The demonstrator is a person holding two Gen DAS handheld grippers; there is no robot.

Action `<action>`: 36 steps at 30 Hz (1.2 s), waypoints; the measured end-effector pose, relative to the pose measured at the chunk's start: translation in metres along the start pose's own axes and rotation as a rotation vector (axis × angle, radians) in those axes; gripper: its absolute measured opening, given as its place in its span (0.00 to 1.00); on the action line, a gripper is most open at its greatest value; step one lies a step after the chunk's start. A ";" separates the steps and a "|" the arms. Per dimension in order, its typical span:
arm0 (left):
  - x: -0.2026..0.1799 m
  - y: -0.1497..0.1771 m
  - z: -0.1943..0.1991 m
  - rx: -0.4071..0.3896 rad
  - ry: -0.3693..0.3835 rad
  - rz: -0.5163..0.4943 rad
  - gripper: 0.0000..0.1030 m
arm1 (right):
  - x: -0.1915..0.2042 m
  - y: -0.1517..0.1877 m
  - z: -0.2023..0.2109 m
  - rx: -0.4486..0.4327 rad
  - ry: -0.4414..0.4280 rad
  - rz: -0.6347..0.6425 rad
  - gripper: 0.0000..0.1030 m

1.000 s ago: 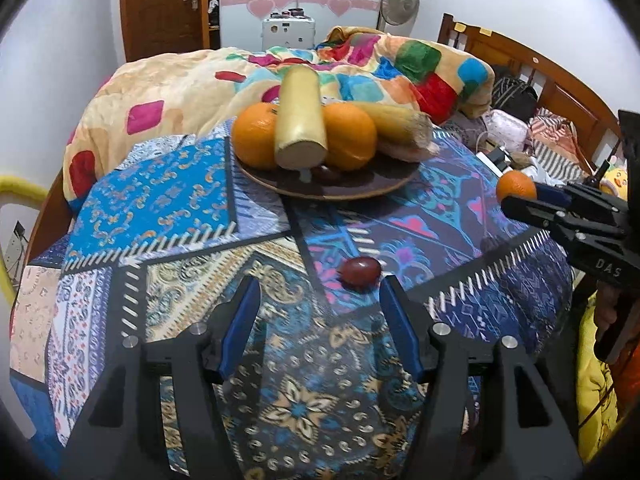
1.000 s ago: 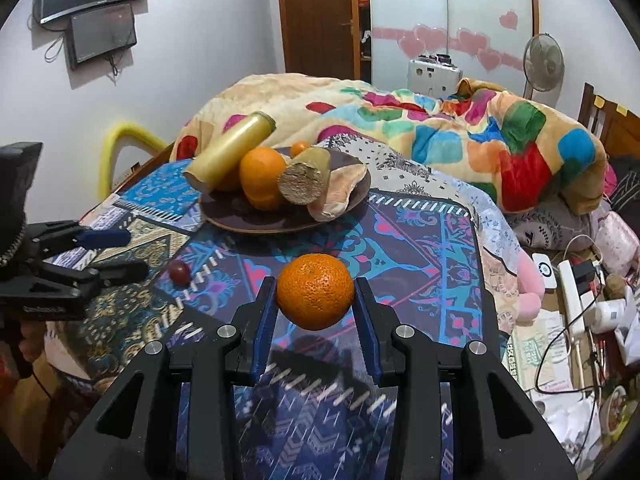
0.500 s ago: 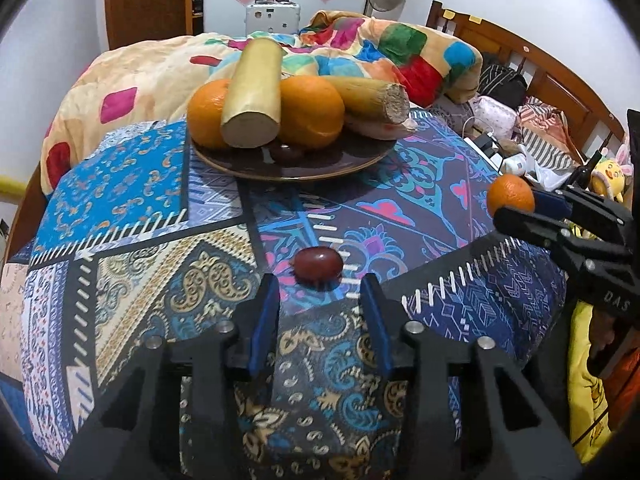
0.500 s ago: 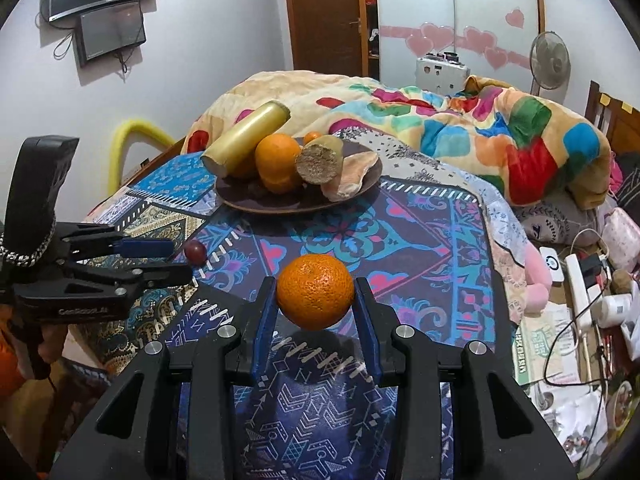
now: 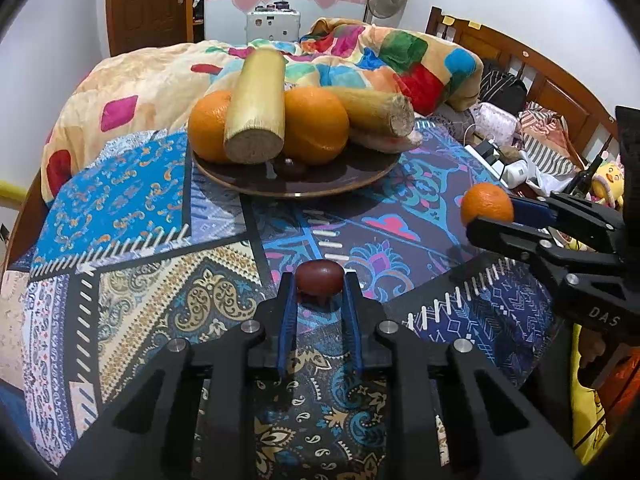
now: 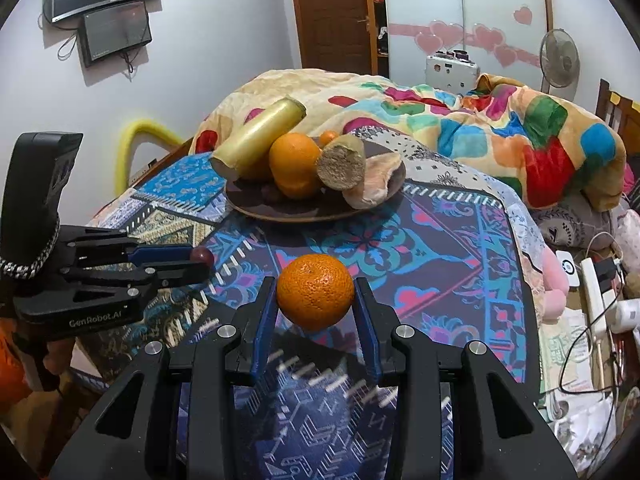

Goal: Organize fruits
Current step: 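Grasp the brown date with left gripper while right gripper lifts the tangerine, then lower the date and tangerine onto the purple plate and open both grippers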

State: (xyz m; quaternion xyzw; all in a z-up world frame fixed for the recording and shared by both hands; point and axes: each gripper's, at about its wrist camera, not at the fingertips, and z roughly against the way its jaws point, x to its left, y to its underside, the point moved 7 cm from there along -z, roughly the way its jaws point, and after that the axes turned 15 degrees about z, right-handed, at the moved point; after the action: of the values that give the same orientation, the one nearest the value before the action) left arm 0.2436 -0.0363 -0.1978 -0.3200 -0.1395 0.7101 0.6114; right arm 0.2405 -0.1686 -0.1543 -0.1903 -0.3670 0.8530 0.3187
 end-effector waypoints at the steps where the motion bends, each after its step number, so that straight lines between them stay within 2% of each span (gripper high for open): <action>1: 0.000 -0.002 0.003 -0.006 0.001 -0.001 0.22 | 0.001 -0.002 0.000 -0.005 -0.001 -0.001 0.33; 9: 0.003 -0.028 0.013 -0.054 0.020 0.008 0.22 | 0.006 -0.023 -0.013 -0.022 -0.009 0.015 0.33; 19: 0.003 -0.053 -0.007 -0.062 0.014 0.006 0.22 | -0.001 -0.040 -0.044 0.018 -0.008 0.031 0.33; 32: 0.009 -0.057 -0.026 -0.038 0.015 0.023 0.22 | -0.004 -0.046 -0.064 0.042 -0.014 0.037 0.34; 36: 0.010 -0.056 -0.026 -0.026 0.009 0.015 0.26 | -0.005 -0.047 -0.066 0.045 -0.018 0.035 0.34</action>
State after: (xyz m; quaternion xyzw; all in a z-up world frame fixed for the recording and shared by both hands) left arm 0.3029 -0.0201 -0.1879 -0.3323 -0.1437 0.7112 0.6026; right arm 0.2997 -0.1139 -0.1622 -0.1816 -0.3470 0.8682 0.3047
